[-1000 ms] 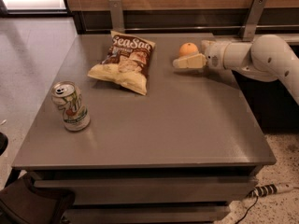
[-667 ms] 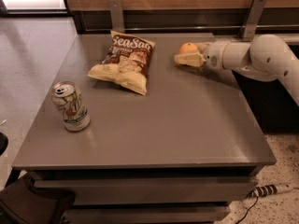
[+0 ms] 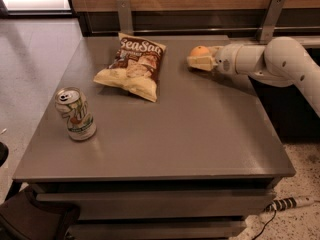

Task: Pick orange

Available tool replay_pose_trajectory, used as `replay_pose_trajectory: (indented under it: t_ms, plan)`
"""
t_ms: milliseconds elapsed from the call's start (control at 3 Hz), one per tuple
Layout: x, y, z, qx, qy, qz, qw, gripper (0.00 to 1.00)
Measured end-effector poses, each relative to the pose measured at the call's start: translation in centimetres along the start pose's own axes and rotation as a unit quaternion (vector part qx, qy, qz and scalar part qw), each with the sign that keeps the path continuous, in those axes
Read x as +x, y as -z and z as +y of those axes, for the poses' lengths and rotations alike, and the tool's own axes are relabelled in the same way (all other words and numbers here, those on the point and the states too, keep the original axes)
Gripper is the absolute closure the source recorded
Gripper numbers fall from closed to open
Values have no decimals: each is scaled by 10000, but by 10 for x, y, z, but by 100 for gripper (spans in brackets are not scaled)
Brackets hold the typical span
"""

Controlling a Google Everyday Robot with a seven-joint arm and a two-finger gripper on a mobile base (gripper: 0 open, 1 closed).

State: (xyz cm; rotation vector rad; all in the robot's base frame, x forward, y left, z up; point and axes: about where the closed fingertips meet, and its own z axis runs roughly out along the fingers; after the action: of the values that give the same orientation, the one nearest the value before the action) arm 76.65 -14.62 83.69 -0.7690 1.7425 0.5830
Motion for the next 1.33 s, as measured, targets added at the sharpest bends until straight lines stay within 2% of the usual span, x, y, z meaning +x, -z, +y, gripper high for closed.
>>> replay_pose_trajectory:
  t_ms: [333, 667, 1333]
  plan:
    - [0, -3, 2, -24, -1, 1, 10000, 100]
    - [-8, -4, 3, -37, 71, 23, 10000, 100]
    - [-62, 21, 3, 251, 620, -16, 9978, 100]
